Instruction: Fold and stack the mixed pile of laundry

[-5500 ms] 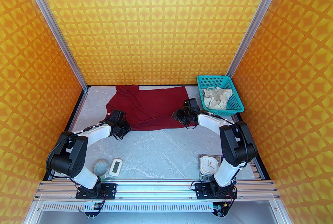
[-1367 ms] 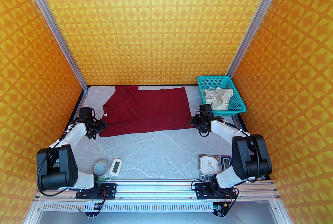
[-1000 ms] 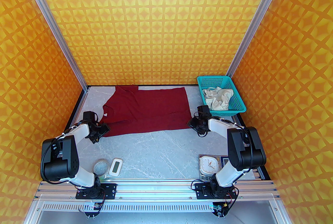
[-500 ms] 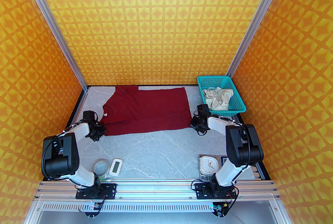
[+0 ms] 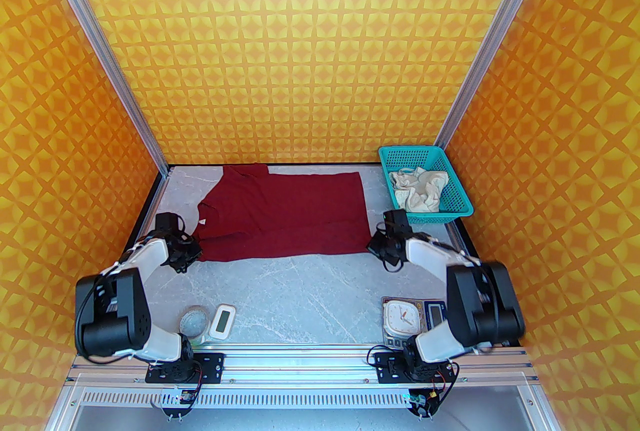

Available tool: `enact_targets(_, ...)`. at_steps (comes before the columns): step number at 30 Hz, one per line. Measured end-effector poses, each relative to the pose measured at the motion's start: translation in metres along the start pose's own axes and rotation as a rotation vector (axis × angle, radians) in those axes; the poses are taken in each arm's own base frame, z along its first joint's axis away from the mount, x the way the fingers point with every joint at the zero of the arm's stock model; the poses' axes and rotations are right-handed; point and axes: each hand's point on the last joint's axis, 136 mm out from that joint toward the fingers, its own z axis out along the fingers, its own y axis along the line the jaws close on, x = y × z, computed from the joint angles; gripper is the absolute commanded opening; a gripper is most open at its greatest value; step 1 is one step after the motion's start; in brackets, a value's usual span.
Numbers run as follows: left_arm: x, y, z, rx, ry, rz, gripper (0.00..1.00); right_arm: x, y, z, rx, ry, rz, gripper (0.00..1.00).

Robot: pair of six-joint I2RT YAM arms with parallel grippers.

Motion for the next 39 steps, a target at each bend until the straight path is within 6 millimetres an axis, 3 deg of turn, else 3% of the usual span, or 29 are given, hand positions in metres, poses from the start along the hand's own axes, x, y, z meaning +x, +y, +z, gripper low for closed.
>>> enact_targets(4,0.007,0.010,-0.007,-0.018,0.017,-0.015,0.00,0.025,-0.015,-0.010,0.006,0.037,0.004,0.00)
enact_targets(9,0.031,0.023,-0.012,-0.042,0.054,-0.023,0.00,0.053,-0.034,-0.023,0.023,0.070,0.009,0.00)
enact_targets(17,0.053,0.034,-0.035,-0.052,0.047,-0.042,0.00,0.081,-0.052,-0.046,0.036,0.093,0.014,0.01)
enact_targets(21,0.056,0.039,-0.040,-0.071,0.051,-0.061,0.51,0.085,-0.054,-0.052,0.036,0.093,0.014,0.31)
enact_targets(23,0.057,0.041,-0.042,-0.085,0.056,-0.068,0.58,0.080,-0.051,-0.058,0.037,0.089,0.008,0.39)
enact_targets(26,0.048,0.037,-0.054,-0.089,0.034,-0.064,0.61,0.074,-0.047,-0.072,0.060,0.092,-0.006,0.45)
enact_targets(29,0.026,0.023,-0.076,-0.067,-0.035,-0.039,0.55,0.056,-0.033,-0.088,0.054,0.064,-0.026,0.45)
enact_targets(33,-0.005,-0.019,-0.100,0.003,-0.108,0.081,0.47,0.031,-0.001,-0.092,0.032,0.045,-0.081,0.45)
enact_targets(36,-0.019,-0.067,-0.086,0.061,-0.097,0.200,0.35,0.020,0.029,-0.073,0.034,0.066,-0.149,0.45)
enact_targets(39,-0.019,-0.098,-0.045,0.103,-0.031,0.241,0.27,0.007,0.061,-0.044,0.027,0.078,-0.194,0.44)
